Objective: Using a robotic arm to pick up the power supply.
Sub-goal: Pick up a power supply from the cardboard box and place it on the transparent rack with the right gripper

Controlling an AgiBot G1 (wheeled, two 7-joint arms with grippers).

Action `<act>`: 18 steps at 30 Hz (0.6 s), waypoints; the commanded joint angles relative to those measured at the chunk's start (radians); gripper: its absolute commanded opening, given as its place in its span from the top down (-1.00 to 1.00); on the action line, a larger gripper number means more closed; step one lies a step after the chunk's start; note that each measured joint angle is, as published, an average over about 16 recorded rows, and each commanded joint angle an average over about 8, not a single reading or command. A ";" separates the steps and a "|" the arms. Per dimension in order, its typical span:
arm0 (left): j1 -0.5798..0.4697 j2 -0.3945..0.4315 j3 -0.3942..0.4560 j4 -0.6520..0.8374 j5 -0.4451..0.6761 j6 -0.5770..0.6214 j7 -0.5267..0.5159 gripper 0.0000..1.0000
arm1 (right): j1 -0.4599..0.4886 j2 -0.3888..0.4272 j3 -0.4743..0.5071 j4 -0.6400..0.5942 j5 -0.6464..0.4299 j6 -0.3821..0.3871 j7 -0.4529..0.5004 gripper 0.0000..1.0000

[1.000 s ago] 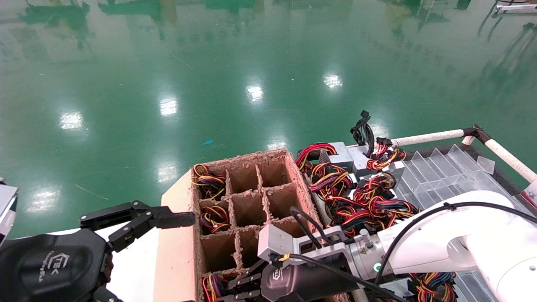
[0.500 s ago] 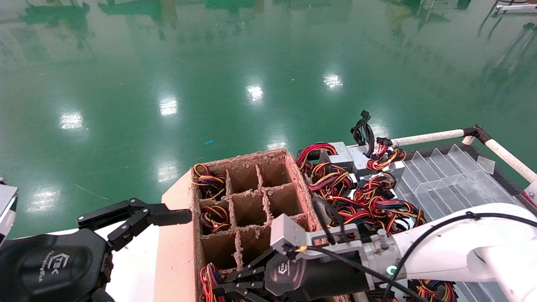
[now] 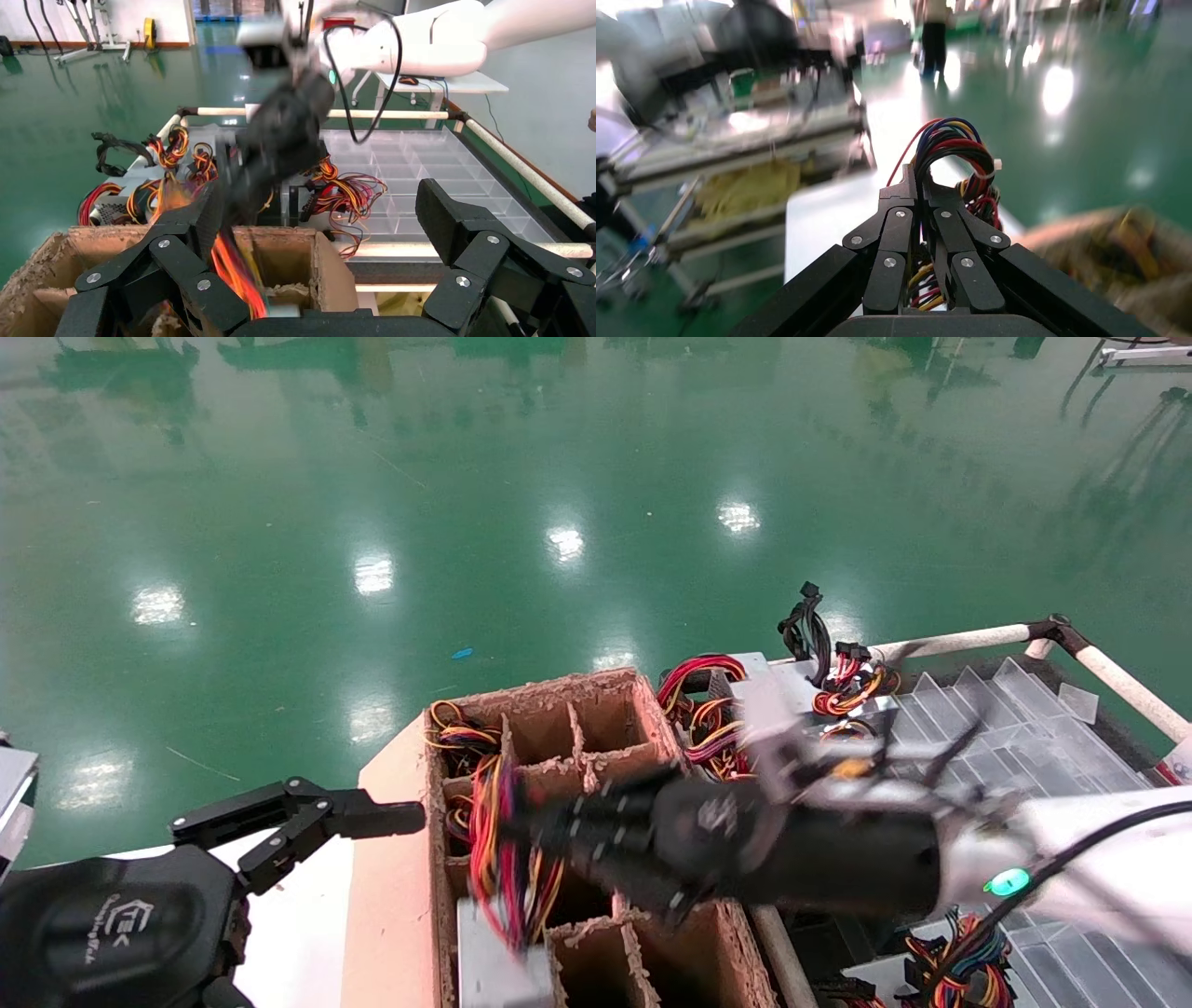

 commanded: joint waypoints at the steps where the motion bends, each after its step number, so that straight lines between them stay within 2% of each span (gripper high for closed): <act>1: 0.000 0.000 0.000 0.000 0.000 0.000 0.000 -1.00 | -0.005 0.025 0.012 0.037 0.054 0.001 0.007 1.00; 12: 0.000 0.000 0.000 0.000 0.000 0.000 0.000 -1.00 | 0.151 0.116 0.013 0.052 0.178 0.000 0.051 1.00; 18: 0.000 0.000 0.000 0.000 0.000 0.000 0.000 -1.00 | 0.281 0.186 -0.025 0.013 0.137 0.008 0.050 1.00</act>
